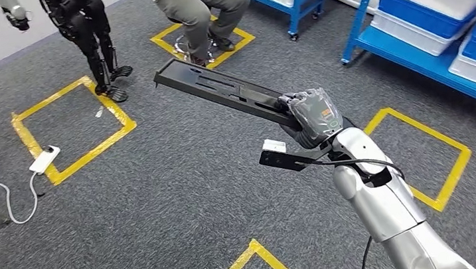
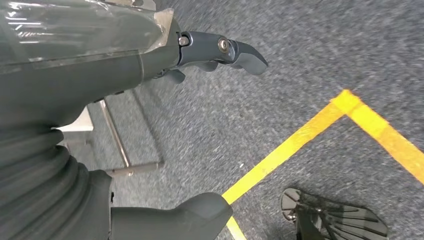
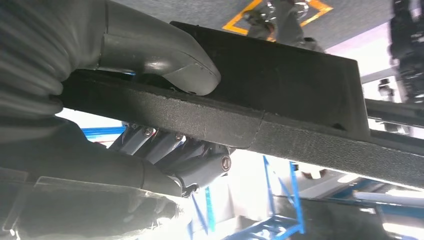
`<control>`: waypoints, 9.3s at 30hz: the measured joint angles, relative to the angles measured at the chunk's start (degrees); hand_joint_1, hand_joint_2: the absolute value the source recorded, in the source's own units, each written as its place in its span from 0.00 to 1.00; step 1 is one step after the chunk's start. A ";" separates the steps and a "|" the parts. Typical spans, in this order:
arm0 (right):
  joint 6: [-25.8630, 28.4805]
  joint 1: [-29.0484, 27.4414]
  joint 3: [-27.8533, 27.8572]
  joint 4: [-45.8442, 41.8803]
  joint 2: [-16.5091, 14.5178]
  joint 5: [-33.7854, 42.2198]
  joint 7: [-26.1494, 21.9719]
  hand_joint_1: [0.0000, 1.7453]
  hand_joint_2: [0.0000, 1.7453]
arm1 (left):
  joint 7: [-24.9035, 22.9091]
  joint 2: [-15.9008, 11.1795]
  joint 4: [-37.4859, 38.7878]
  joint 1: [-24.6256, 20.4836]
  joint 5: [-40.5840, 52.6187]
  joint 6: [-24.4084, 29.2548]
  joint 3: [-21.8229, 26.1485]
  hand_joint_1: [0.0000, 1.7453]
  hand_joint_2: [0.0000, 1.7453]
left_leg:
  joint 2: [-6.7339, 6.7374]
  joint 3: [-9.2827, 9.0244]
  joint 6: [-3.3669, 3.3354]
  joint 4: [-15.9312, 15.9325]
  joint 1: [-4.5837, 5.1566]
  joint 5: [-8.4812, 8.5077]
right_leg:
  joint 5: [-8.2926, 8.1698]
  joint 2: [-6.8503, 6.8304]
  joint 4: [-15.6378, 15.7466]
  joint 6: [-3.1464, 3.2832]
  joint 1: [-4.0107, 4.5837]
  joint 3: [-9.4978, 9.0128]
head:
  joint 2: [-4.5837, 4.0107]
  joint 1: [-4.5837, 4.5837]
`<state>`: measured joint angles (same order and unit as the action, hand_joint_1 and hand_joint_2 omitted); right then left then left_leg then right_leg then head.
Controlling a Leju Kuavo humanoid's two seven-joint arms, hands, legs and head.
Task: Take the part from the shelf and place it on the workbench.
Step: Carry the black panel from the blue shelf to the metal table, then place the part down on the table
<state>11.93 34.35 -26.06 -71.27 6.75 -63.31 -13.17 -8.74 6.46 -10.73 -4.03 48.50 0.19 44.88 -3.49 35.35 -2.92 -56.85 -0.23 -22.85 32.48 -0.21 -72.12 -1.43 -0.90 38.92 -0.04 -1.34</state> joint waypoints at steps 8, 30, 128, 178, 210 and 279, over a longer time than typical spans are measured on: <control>-1.23 0.41 -1.14 -0.94 -0.34 -0.57 0.68 1.00 1.00 | 0.64 0.36 0.00 0.38 0.53 1.71 0.01 0.00 1.00 | -3.25 1.88 2.62 -1.71 -0.50 -0.28 | -5.65 1.56 13.22 0.62 -0.53 -5.81 | 0.00 -0.11; -1.82 -0.12 -2.05 -1.91 -0.80 -0.81 1.37 1.00 1.00 | 0.42 0.20 -0.04 -0.26 2.10 2.41 -0.11 0.00 1.00 | 0.29 0.38 -0.31 -0.79 0.06 -0.41 | 0.94 -0.02 -2.07 0.56 0.38 1.26 | 0.00 -0.01; -0.98 0.07 -1.35 0.74 -1.20 -0.70 -0.64 1.00 1.00 | 0.88 0.91 -0.09 0.07 8.03 3.94 -2.30 0.00 1.00 | -4.38 1.37 1.14 -1.90 -0.23 -1.11 | -6.69 3.17 12.91 -0.96 -0.51 -3.93 | 0.00 -0.56; -2.70 21.12 1.57 27.03 -5.31 2.51 -4.19 1.00 1.00 | 1.76 0.67 -0.09 -0.33 10.80 2.95 -1.84 0.00 1.00 | 4.85 1.70 -0.43 -0.91 0.11 0.21 | -2.91 -3.32 10.04 -0.06 0.78 -4.91 | -0.01 -1.47; -0.36 31.58 0.84 45.02 -5.38 -2.74 -5.64 1.00 1.00 | 48.04 0.97 -1.42 -1.94 -4.11 8.11 10.68 0.00 1.00 | 4.22 1.76 -0.25 -1.02 -0.21 0.05 | -1.32 -1.19 4.63 0.08 0.64 -1.31 | 0.00 -1.56; 3.90 31.87 -0.02 47.46 -7.69 -1.50 -2.86 0.00 0.00 | 35.44 0.03 -0.83 -0.49 -0.44 3.02 13.20 0.00 0.00 | -2.36 0.41 2.46 -0.31 -1.71 -0.58 | -6.60 2.55 13.94 -2.46 -1.63 -5.21 | 0.00 -0.73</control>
<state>15.83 66.22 -26.08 -23.81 -0.94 -64.81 -16.03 26.70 6.49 -11.56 -4.51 48.06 3.21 58.08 -5.86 35.77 -0.46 -57.16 -1.94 -23.43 25.88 2.33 -58.18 -3.89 -2.53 33.71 -0.04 -2.07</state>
